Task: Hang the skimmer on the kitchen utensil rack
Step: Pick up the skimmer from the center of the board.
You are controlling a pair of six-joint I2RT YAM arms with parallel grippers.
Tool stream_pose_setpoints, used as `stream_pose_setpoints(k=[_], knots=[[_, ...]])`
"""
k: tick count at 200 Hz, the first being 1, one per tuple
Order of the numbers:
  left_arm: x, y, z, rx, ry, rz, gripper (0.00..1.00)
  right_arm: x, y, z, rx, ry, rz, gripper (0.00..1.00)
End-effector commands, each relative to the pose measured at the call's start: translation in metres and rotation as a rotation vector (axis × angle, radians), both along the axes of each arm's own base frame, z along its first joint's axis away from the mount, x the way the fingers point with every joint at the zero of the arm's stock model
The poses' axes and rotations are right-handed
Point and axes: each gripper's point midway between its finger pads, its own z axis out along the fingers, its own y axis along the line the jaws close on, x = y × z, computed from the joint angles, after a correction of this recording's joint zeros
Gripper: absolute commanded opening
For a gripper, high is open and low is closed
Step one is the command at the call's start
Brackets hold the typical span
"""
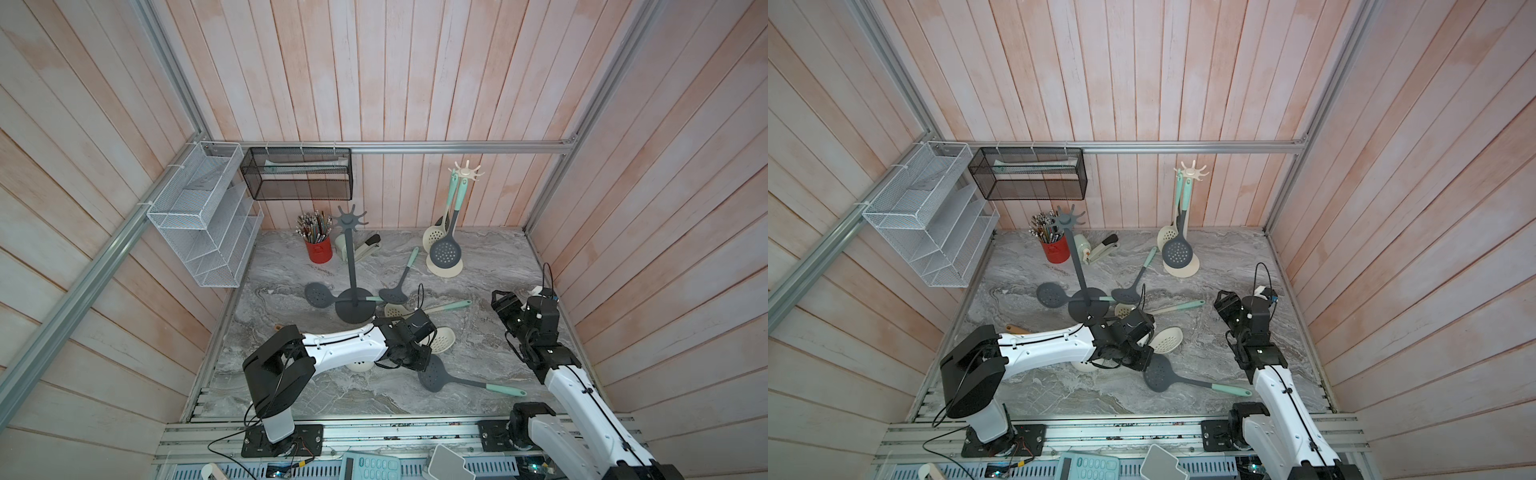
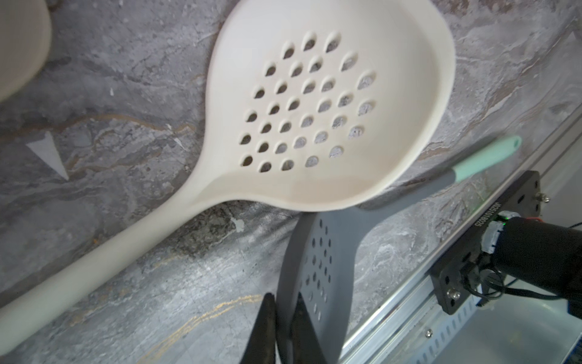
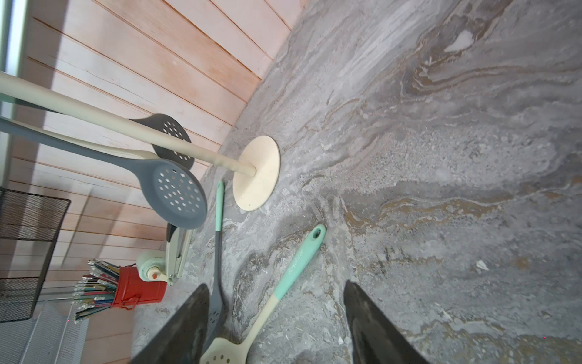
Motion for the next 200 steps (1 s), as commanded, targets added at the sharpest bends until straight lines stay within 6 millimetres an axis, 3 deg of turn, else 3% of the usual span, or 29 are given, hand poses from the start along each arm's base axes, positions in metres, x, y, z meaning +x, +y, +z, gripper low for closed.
stream_pose_setpoints(k=[1, 47, 51, 69, 131, 200], knots=[[0.008, 0.001, 0.010, -0.094, 0.016, 0.030, 0.05, -0.004, -0.009, 0.022, -0.053, -0.027, -0.032, 0.69], [0.016, 0.006, 0.031, -0.190, -0.001, 0.081, 0.00, -0.005, -0.013, 0.052, -0.089, -0.095, -0.038, 0.69], [0.027, 0.012, 0.032, -0.196, -0.006, 0.117, 0.00, -0.004, -0.013, 0.055, -0.095, -0.102, -0.035, 0.70], [0.032, 0.015, 0.039, -0.220, -0.017, 0.148, 0.00, -0.002, -0.009, 0.068, -0.120, -0.143, -0.003, 0.71], [0.050, 0.032, 0.078, -0.312, -0.116, 0.297, 0.00, -0.003, 0.009, 0.148, -0.240, -0.403, 0.122, 0.75], [0.073, 0.078, 0.096, -0.343, -0.258, 0.546, 0.00, -0.019, 0.024, 0.199, -0.288, -0.627, 0.197, 0.77]])
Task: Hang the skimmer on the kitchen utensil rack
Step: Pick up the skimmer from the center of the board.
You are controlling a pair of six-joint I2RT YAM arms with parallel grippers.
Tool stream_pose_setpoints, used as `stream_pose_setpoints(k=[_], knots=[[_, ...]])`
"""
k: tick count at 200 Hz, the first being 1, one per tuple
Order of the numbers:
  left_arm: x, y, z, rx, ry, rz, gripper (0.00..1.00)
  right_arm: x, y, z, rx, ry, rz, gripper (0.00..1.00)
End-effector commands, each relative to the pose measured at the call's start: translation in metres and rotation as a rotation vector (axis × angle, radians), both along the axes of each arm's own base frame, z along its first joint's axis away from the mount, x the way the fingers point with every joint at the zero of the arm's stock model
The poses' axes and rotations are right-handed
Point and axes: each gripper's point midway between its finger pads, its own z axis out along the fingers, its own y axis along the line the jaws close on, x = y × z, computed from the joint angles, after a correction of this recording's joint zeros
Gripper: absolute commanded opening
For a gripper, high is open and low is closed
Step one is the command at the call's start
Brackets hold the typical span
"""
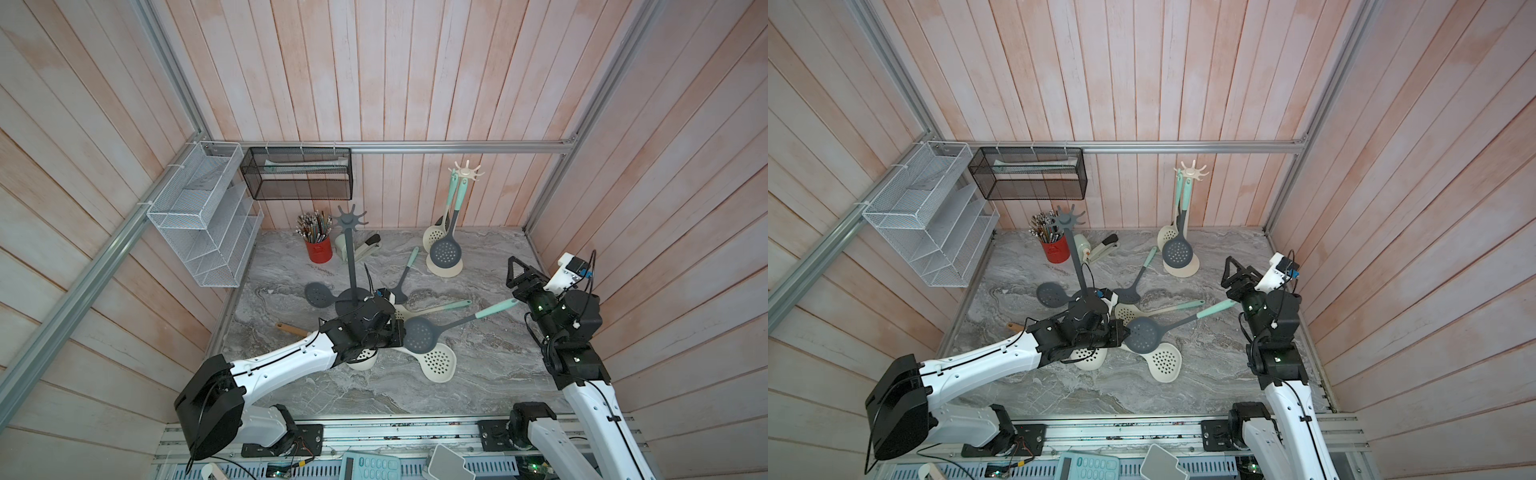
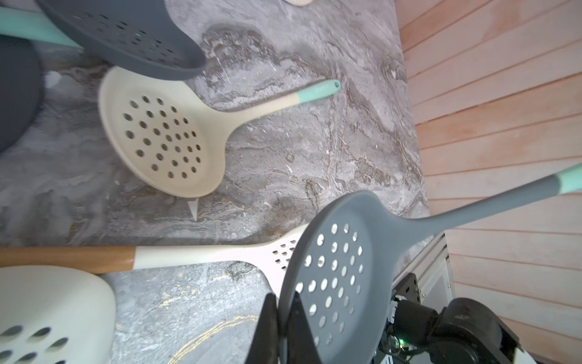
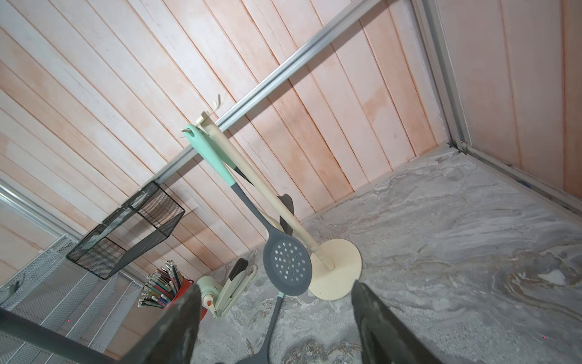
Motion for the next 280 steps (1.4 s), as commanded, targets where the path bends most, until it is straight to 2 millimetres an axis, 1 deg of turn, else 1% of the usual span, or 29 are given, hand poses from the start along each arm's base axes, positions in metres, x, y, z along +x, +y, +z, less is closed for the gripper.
stream_pose_setpoints(k=[1, 18, 32, 56, 89, 104, 124, 148, 173, 192, 210, 233, 258, 280], knots=[[0.018, 0.020, 0.010, -0.032, -0.066, 0.155, 0.00, -0.009, 0.013, 0.033, -0.031, -0.144, 0.075, 0.77], [0.023, 0.034, 0.010, -0.044, -0.095, 0.242, 0.00, -0.012, 0.024, 0.037, -0.027, -0.183, 0.146, 0.77], [0.026, 0.045, 0.015, -0.071, -0.127, 0.303, 0.00, -0.016, 0.033, 0.040, -0.021, -0.216, 0.199, 0.77], [0.030, 0.063, 0.019, -0.109, -0.184, 0.405, 0.00, -0.020, 0.045, 0.037, -0.028, -0.257, 0.278, 0.77], [0.030, 0.077, 0.027, -0.127, -0.285, 0.476, 0.00, -0.029, 0.062, 0.031, -0.043, -0.301, 0.384, 0.77], [0.030, 0.080, 0.031, -0.150, -0.325, 0.493, 0.00, -0.031, 0.067, 0.025, -0.048, -0.308, 0.419, 0.77], [0.031, 0.085, 0.032, -0.166, -0.359, 0.512, 0.00, -0.033, 0.075, 0.017, -0.049, -0.314, 0.472, 0.77], [0.031, 0.091, 0.035, -0.201, -0.386, 0.536, 0.00, -0.033, 0.083, 0.002, -0.051, -0.305, 0.528, 0.76], [0.031, 0.095, 0.036, -0.206, -0.406, 0.546, 0.00, -0.034, 0.093, -0.009, -0.084, -0.309, 0.583, 0.76], [0.031, 0.096, 0.035, -0.213, -0.411, 0.550, 0.00, -0.035, 0.113, -0.015, -0.135, -0.318, 0.640, 0.76], [0.032, 0.094, 0.034, -0.215, -0.409, 0.548, 0.00, -0.036, 0.139, -0.023, -0.193, -0.325, 0.699, 0.75], [0.032, 0.093, 0.035, -0.220, -0.412, 0.542, 0.00, -0.033, 0.165, -0.035, -0.229, -0.323, 0.739, 0.74], [0.031, 0.093, 0.038, -0.226, -0.417, 0.537, 0.00, -0.027, 0.180, -0.042, -0.223, -0.333, 0.772, 0.74], [0.030, 0.093, 0.037, -0.228, -0.417, 0.534, 0.00, -0.021, 0.190, -0.043, -0.222, -0.349, 0.795, 0.73]])
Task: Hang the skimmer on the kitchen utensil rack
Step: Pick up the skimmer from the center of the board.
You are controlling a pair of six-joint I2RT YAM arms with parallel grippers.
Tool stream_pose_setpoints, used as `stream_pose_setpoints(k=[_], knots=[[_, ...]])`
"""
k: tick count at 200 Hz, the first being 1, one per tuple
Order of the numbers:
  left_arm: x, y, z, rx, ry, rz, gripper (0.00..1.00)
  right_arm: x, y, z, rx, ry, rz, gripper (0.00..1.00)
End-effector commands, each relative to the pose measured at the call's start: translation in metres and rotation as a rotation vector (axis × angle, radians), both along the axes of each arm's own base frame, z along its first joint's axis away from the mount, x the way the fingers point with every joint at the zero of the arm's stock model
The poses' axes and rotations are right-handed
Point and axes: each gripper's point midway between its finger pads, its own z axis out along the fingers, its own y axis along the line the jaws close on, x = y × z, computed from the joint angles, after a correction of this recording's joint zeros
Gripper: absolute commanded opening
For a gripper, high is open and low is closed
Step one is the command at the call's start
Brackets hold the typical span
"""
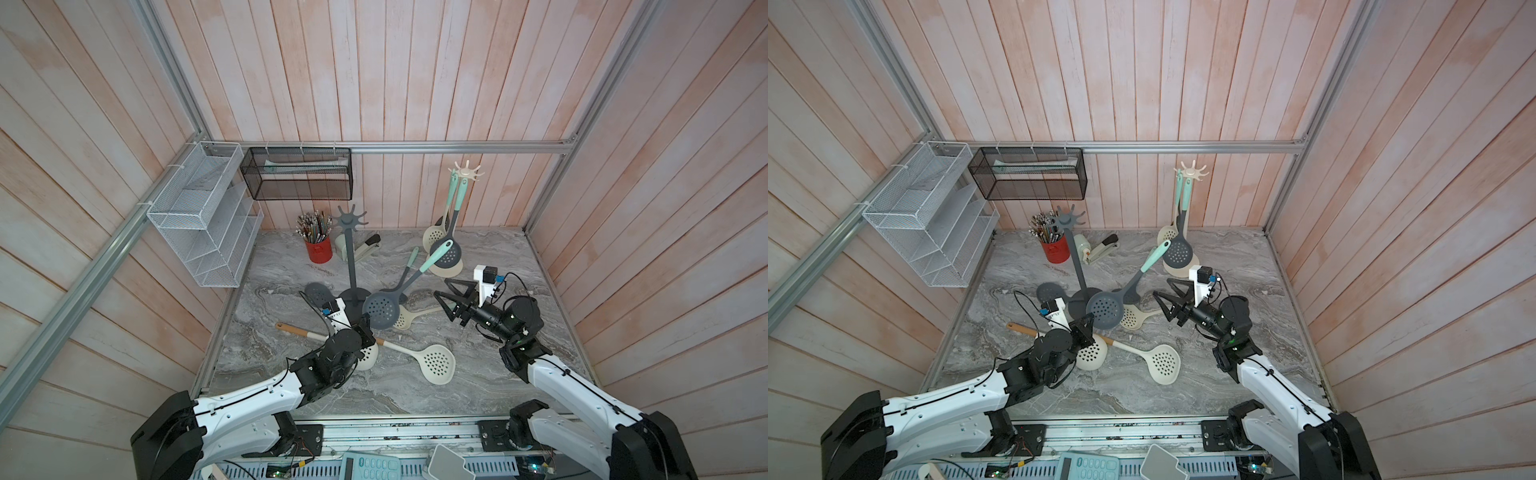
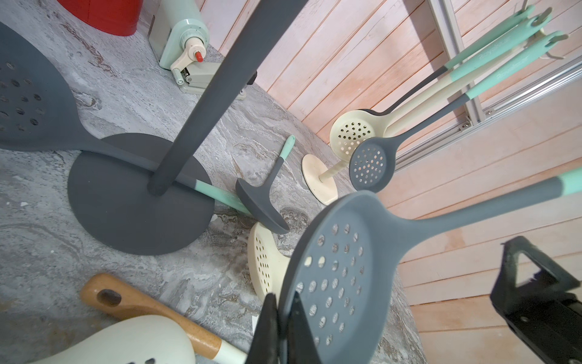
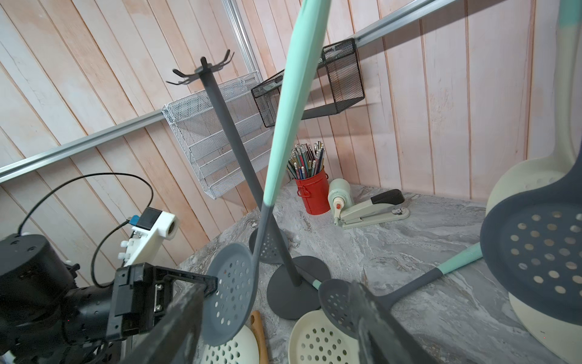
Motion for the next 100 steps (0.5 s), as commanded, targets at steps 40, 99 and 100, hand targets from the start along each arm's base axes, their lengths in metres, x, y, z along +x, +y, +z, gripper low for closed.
stream_pose_setpoints(k=[40, 99, 100], knots=[[-0.001, 0.000, 0.011, -0.034, -0.040, -0.005, 0.00, 0.010, 0.030, 0.036, 0.039, -0.191, 0.039, 0.72], [0.000, -0.005, 0.015, -0.044, -0.049, -0.023, 0.00, 0.032, 0.057, 0.045, 0.101, -0.210, 0.052, 0.58], [0.000, -0.005, 0.016, -0.043, -0.049, -0.024, 0.00, 0.032, 0.057, 0.045, 0.103, -0.210, 0.053, 0.58]])
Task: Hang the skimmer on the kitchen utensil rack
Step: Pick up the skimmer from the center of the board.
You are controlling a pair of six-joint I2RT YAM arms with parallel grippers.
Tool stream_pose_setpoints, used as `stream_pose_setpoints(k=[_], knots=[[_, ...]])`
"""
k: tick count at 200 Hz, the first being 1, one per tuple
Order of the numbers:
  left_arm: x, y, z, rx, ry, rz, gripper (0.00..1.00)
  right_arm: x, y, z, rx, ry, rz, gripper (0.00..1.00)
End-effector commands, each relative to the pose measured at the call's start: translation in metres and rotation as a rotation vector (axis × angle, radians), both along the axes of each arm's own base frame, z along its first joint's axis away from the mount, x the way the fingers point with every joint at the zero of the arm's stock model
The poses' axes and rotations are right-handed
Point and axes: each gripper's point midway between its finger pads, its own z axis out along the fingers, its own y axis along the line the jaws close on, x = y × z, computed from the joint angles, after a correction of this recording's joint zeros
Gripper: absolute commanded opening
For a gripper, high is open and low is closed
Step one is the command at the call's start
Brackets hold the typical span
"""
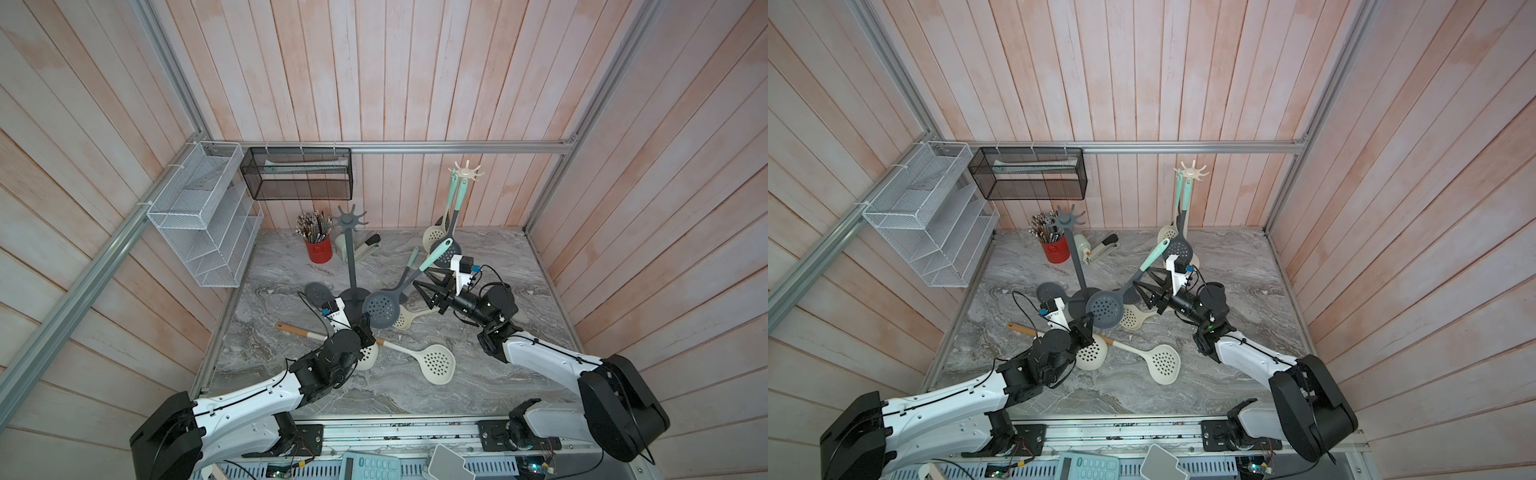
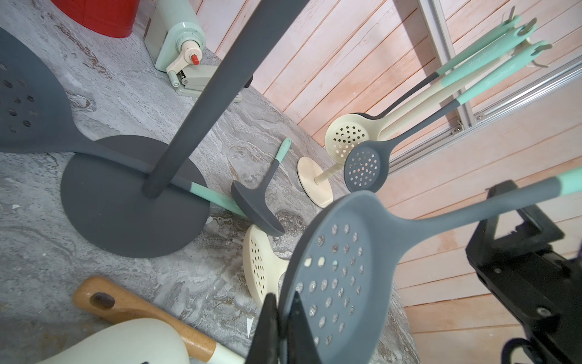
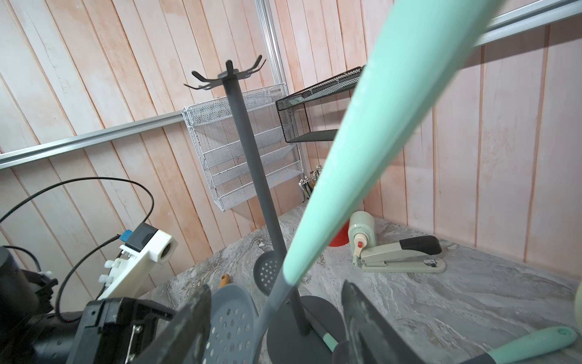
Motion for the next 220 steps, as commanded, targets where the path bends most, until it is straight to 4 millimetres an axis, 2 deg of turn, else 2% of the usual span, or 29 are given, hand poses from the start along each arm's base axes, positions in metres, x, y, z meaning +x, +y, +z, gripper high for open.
stream_pose_setpoints(k=[1, 24, 39, 52, 58, 76, 83, 92, 101, 123, 153, 171, 189, 220], knots=[[0.001, -0.004, 0.011, -0.023, -0.037, -0.019, 0.00, 0.009, 0.002, 0.026, 0.082, -0.067, -0.017, 0.57], [0.001, -0.006, 0.015, -0.021, -0.043, -0.028, 0.00, 0.014, 0.007, 0.028, 0.092, -0.066, -0.003, 0.27], [0.001, -0.007, 0.016, -0.014, -0.046, -0.035, 0.00, 0.017, 0.008, 0.030, 0.088, -0.059, -0.004, 0.13], [0.000, -0.009, 0.017, -0.008, -0.047, -0.048, 0.07, 0.018, 0.010, 0.030, 0.076, -0.054, 0.000, 0.00], [0.000, -0.010, 0.017, -0.002, -0.045, -0.057, 0.13, 0.018, 0.009, 0.030, 0.072, -0.051, -0.001, 0.00], [0.000, -0.014, 0.014, 0.026, -0.022, -0.100, 0.47, 0.019, 0.003, 0.030, 0.065, -0.029, -0.005, 0.00], [0.000, -0.015, 0.013, 0.039, -0.007, -0.121, 0.57, 0.019, -0.001, 0.030, 0.057, -0.021, -0.001, 0.00], [-0.002, -0.019, 0.013, 0.056, 0.006, -0.160, 0.66, 0.020, -0.007, 0.028, 0.041, -0.011, 0.006, 0.00], [-0.004, -0.023, 0.015, 0.071, 0.015, -0.204, 0.71, 0.021, -0.015, 0.025, 0.021, 0.003, 0.011, 0.00], [-0.013, -0.035, 0.028, 0.110, -0.014, -0.328, 0.74, 0.021, -0.039, 0.018, -0.029, 0.038, 0.027, 0.00], [-0.029, -0.066, 0.056, 0.179, -0.129, -0.567, 0.74, 0.015, -0.064, 0.010, -0.107, 0.064, 0.048, 0.00], [-0.038, -0.089, 0.070, 0.226, -0.198, -0.725, 0.74, 0.006, -0.064, 0.008, -0.156, 0.069, 0.086, 0.00], [-0.045, -0.111, 0.075, 0.267, -0.241, -0.862, 0.74, -0.002, -0.063, 0.009, -0.196, 0.068, 0.119, 0.00], [-0.042, -0.138, 0.083, 0.317, -0.317, -0.984, 0.74, -0.016, -0.061, 0.018, -0.224, 0.064, 0.166, 0.00]])
